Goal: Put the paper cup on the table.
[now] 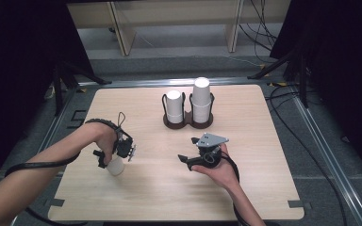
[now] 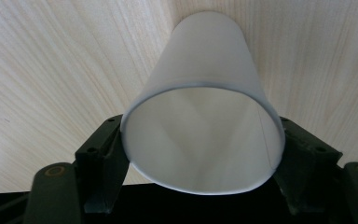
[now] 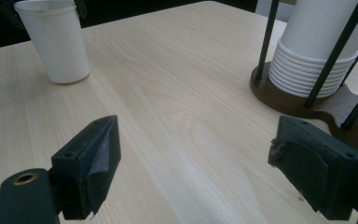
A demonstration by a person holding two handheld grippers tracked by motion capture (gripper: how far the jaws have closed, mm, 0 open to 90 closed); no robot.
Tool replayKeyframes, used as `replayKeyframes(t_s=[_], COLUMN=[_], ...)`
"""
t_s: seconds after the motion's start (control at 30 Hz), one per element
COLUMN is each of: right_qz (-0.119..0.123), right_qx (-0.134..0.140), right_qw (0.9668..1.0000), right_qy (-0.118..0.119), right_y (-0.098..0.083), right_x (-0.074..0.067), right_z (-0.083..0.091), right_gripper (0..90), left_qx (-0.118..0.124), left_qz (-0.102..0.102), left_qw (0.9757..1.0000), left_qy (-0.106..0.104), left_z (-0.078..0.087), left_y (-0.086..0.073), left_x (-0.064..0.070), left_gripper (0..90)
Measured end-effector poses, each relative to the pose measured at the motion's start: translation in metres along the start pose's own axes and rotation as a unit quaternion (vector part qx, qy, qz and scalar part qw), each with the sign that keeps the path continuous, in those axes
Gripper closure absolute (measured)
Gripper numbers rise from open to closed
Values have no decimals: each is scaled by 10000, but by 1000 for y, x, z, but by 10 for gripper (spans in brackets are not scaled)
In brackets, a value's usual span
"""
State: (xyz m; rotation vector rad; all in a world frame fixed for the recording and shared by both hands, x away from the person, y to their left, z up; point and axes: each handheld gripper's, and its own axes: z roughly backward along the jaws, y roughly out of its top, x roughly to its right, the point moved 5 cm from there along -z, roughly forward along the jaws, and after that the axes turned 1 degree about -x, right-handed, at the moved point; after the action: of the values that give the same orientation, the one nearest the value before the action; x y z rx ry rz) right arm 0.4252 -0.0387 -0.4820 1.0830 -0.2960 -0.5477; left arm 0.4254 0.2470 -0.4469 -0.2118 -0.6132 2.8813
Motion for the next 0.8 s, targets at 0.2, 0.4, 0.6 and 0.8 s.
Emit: replayKeyframes(t_s=[0.2,0.4,0.6,0.8], right_qz=[89,90,21,79], right_qx=[5,-2,-10,-6], right_qw=[10000,9999,10000,9999], right_qy=[-38,-54,-28,-79], right_y=[0,0,0,0], right_x=[1,2,1,2], right_z=[0,0,0,0], right_gripper=[159,159,159,159], left_qx=[11,50,63,15], left_qz=[13,38,-5,101], left_qw=[10000,9999,10000,9999], left_qy=[28,-85,-58,-116], left_z=[0,0,0,2], left_y=[1,1,2,2], left_x=[1,2,3,6], left_gripper=[244,228,187,117])
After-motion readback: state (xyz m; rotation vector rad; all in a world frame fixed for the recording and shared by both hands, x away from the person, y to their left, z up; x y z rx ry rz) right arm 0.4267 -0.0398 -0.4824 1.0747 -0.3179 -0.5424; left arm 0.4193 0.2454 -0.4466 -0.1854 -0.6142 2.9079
